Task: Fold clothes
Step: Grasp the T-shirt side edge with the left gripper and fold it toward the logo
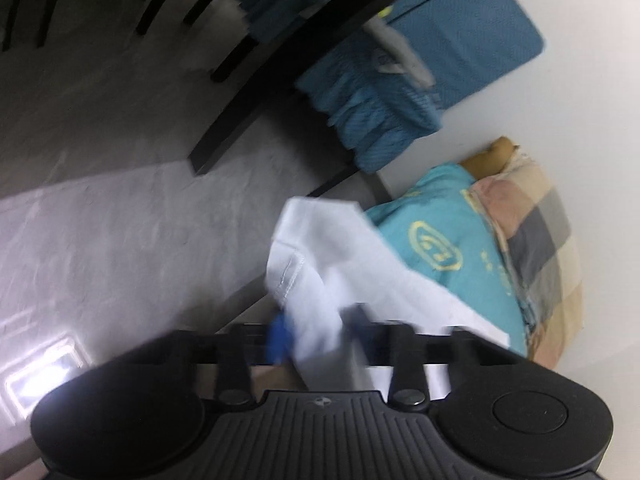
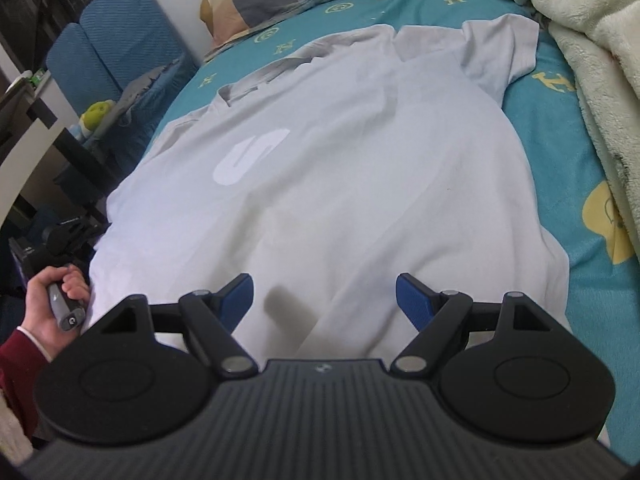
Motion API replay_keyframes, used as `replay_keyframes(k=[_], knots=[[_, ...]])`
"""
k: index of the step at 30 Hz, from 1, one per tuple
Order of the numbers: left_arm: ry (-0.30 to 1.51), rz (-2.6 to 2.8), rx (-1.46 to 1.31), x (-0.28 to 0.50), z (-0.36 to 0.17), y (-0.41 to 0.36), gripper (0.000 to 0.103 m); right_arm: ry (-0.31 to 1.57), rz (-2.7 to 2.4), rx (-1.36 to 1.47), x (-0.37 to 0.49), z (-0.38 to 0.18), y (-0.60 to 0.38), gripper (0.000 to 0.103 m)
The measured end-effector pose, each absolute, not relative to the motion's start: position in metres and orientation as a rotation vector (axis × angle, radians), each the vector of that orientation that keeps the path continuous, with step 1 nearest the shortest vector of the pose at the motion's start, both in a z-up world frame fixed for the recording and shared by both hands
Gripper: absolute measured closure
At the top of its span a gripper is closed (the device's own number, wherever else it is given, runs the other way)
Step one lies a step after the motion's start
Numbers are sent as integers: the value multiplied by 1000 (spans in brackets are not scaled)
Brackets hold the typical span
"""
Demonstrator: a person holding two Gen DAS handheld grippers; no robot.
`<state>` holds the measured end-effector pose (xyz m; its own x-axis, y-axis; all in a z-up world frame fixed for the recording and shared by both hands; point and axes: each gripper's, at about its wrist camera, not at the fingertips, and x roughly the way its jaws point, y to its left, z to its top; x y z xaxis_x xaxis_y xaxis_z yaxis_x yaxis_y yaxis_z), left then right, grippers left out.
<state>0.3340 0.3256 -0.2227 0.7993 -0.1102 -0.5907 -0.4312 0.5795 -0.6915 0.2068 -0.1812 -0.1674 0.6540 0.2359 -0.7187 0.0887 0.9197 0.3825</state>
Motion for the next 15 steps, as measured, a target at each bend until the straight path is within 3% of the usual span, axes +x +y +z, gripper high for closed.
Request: replay_keyframes(k=[8,15], knots=[[450,134,-581,315,-130,277,93,825,58,385,204,-154,-185,23],[332,11,-257,300,-49,155,93,789,11,401,197,-143,-201,23]])
